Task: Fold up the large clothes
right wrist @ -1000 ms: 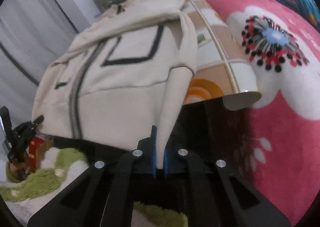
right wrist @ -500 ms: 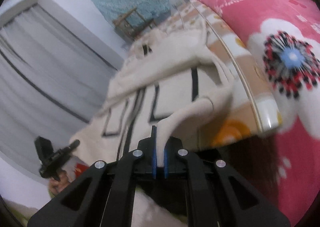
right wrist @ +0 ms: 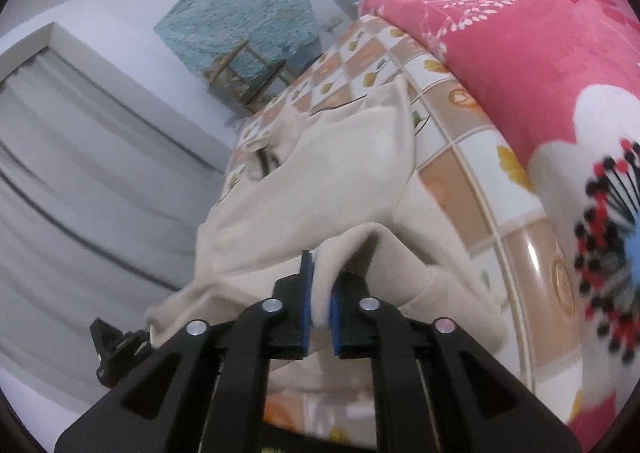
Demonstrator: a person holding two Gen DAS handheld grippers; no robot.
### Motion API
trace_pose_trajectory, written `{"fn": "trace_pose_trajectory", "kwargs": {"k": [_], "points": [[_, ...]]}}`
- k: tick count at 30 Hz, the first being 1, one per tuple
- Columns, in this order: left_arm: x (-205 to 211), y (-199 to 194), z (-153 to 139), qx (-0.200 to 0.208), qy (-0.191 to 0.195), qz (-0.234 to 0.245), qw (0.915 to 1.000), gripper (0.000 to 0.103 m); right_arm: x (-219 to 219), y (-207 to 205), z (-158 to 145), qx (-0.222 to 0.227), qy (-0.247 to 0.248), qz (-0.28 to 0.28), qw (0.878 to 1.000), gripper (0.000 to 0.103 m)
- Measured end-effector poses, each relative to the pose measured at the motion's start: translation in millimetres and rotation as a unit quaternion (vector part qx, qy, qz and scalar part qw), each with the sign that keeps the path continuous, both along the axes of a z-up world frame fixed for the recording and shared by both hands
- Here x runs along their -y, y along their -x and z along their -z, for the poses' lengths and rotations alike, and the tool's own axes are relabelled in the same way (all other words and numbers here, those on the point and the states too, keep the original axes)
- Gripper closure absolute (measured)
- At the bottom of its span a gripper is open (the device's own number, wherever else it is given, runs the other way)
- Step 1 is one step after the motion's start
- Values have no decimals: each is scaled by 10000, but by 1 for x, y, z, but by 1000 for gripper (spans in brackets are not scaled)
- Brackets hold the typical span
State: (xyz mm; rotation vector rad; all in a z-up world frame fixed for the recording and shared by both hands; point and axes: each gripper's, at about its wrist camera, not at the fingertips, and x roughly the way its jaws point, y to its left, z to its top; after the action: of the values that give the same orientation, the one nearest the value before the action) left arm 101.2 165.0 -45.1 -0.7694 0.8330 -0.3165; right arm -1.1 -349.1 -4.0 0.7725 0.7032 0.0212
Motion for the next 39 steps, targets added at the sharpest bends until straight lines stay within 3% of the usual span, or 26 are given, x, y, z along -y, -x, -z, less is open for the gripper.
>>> {"fn": "trace_pose_trajectory", "kwargs": {"k": [1,2,6,11,13,16,19,21,22,28,34,36,37,39], "points": [[-5,-3,2,18,-52,-172,9998,69,3,-7,2,-44,179,62,9998,80],[-9,-4,3,54,-120,-352,9993,67,4,-9,2,-81,288,126,9995,70],[-22,1,2,165,-270,-519,9981,65,5,-3,-7,-140,1128,237,9932,57],[7,16,-2,73,-1530,-39,9882,52,-9,3,-1,-703,2314,-70,9703,50],[29,17,5,-117,-2345,138,9720,52,-16,3,10,-982,2621,-234,9598,50],[60,15,14,-229,-3590,209,9328,53,-32,-2,25,-1254,3231,-436,9370,50],[70,14,12,-106,-3885,216,9211,64,-39,-7,37,-1352,3495,-554,9255,65],[75,13,9,-42,-4068,176,9133,87,-37,-9,41,-1309,3411,-546,9293,78],[77,14,7,-13,-4156,207,9093,90,-36,-9,40,-1250,3323,-557,9332,85],[76,32,1,-99,-4250,483,9038,95,-38,10,26,-1135,3338,-609,9338,90],[67,68,9,-482,-3997,705,9127,94,-31,38,30,-1321,2924,-639,9450,90],[63,73,15,-538,-3928,691,9154,90,-27,42,30,-1219,2837,-575,9494,88],[61,73,14,-507,-3925,659,9160,85,-24,42,29,-1190,2877,-498,9490,81],[52,73,2,-326,-3735,450,9260,83,-19,42,22,-1153,2869,-339,9504,73]]}}
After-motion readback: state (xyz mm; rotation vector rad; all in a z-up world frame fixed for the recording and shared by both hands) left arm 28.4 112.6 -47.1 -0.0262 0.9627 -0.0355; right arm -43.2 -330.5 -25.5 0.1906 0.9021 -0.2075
